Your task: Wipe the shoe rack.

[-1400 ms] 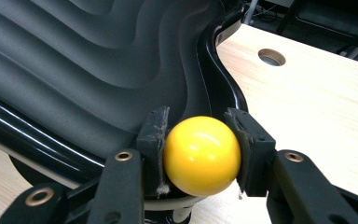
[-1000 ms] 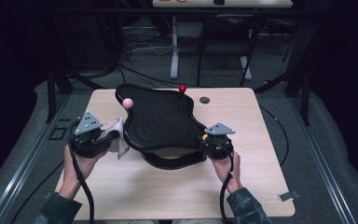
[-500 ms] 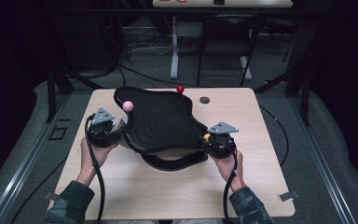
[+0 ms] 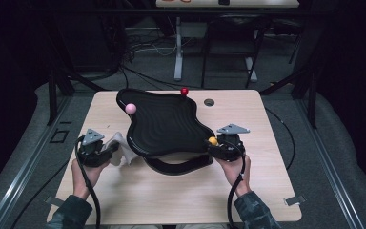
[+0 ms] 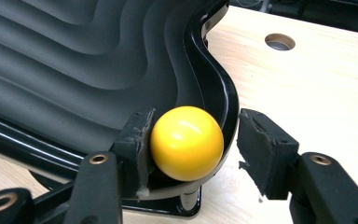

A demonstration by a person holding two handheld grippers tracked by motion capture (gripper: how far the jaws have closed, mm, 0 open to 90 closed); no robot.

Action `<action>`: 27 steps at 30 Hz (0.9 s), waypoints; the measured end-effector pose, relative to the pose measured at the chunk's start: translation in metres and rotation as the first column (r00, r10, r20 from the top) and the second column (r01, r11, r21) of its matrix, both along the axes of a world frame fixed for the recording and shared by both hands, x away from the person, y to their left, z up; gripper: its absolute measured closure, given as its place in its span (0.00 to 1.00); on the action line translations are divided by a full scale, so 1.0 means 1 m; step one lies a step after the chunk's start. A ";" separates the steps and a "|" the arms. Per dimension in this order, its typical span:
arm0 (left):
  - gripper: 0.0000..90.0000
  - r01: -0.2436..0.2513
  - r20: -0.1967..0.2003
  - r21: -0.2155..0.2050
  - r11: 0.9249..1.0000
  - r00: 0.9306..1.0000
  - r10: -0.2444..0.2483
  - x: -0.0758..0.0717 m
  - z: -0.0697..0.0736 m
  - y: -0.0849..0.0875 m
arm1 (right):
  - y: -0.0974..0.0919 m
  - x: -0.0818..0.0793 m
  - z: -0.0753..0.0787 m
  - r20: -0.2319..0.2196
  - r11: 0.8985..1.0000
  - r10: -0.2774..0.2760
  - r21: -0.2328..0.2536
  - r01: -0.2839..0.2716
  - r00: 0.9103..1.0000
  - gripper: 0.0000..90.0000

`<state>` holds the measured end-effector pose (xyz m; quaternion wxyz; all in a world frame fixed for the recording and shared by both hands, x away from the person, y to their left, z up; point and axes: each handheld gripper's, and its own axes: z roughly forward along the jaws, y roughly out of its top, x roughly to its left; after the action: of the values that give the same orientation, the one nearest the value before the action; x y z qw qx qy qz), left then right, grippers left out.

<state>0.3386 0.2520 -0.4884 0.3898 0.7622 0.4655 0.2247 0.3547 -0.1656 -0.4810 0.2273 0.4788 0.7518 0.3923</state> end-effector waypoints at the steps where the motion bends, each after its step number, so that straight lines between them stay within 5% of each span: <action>1: 0.92 -0.004 -0.004 0.003 1.000 1.000 0.004 -0.002 -0.001 0.002 | 0.000 -0.001 0.001 -0.004 1.000 0.001 0.004 -0.001 1.000 0.53; 11: 0.92 -0.081 -0.015 -0.004 0.997 0.997 0.080 -0.019 -0.003 0.018 | 0.001 -0.007 0.003 0.000 1.000 0.004 -0.017 -0.004 1.000 0.62; 16: 0.92 -0.089 -0.009 -0.003 0.996 0.996 0.089 -0.023 -0.001 0.024 | -0.001 -0.010 0.009 -0.016 1.000 -0.004 -0.004 0.004 1.000 0.47; 27: 0.92 -0.078 -0.014 -0.004 0.997 0.997 0.078 -0.026 -0.001 0.023 | -0.004 -0.010 0.010 -0.024 1.000 0.014 -0.020 -0.014 1.000 0.60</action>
<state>0.3129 0.2754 -0.4890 0.3792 0.7441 0.4981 0.2334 0.3447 -0.1694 -0.4713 0.2204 0.4758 0.7618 0.3803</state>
